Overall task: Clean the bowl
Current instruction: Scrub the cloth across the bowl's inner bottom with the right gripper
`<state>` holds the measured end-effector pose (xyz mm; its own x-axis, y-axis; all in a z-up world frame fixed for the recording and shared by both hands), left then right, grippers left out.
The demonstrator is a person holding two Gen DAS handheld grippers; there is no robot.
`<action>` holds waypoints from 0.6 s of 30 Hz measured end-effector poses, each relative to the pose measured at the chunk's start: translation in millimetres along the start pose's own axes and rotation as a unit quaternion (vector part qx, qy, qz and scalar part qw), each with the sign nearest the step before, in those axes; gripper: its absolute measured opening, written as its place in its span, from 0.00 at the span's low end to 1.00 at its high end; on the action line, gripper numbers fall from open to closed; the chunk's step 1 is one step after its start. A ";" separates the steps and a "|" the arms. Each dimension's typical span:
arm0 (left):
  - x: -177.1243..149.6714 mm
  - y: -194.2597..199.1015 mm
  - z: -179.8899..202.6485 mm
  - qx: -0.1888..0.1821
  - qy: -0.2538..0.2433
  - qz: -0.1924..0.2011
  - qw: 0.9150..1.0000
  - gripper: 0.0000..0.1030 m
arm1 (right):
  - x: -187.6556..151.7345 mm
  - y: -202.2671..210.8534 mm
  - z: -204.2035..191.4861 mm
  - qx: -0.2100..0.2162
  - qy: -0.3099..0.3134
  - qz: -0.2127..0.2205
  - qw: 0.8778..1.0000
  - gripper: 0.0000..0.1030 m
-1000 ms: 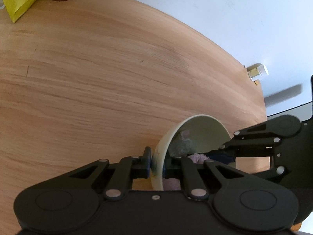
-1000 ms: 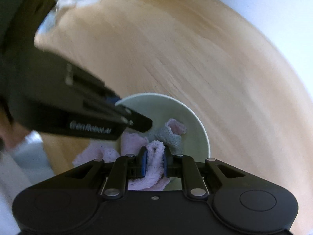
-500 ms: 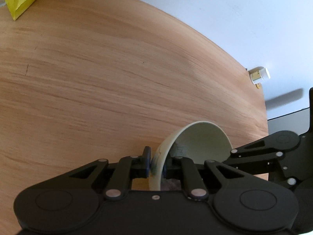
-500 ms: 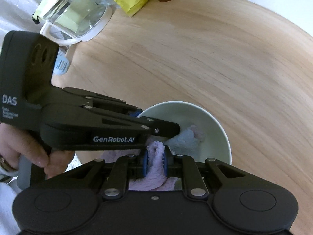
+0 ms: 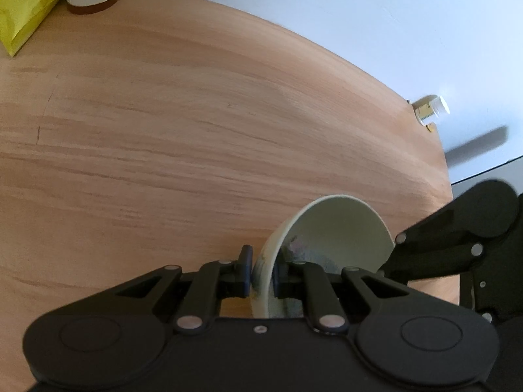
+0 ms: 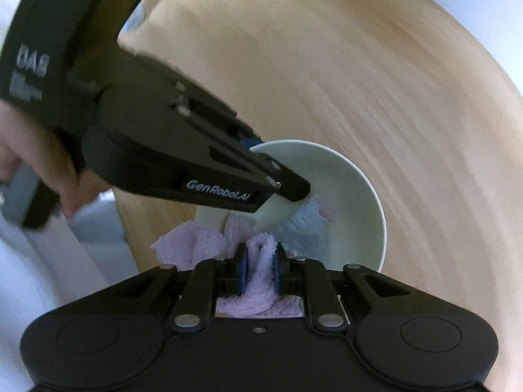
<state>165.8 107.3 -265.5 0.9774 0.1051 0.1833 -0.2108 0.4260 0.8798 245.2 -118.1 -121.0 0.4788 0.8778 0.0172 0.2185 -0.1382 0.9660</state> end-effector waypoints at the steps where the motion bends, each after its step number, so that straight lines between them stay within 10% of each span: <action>1: -0.4 0.3 -0.2 0.000 -0.002 0.001 1.000 0.11 | 1.1 0.0 -3.3 -0.019 0.017 -0.008 1.000 0.18; 18: -9.4 4.0 12.9 -0.009 -0.089 -0.013 0.996 0.15 | -19.8 0.1 -15.7 -0.269 0.133 0.015 0.954 0.15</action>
<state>156.0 96.4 -258.0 0.9694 -0.0661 0.2362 -0.1838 0.4420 0.8780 222.4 -128.3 -117.1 0.2300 0.9722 0.0428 -0.2942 0.0276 0.9554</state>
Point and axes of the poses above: each gripper's, at about its wrist camera, not at the fingertips, and y roughly against the way its jaws point, z to its right, x to its top, the point moved 1 cm from there along -y, roughly the way its jaws point, and after that the axes turned 4 degrees about -z, right-handed, at the moved point
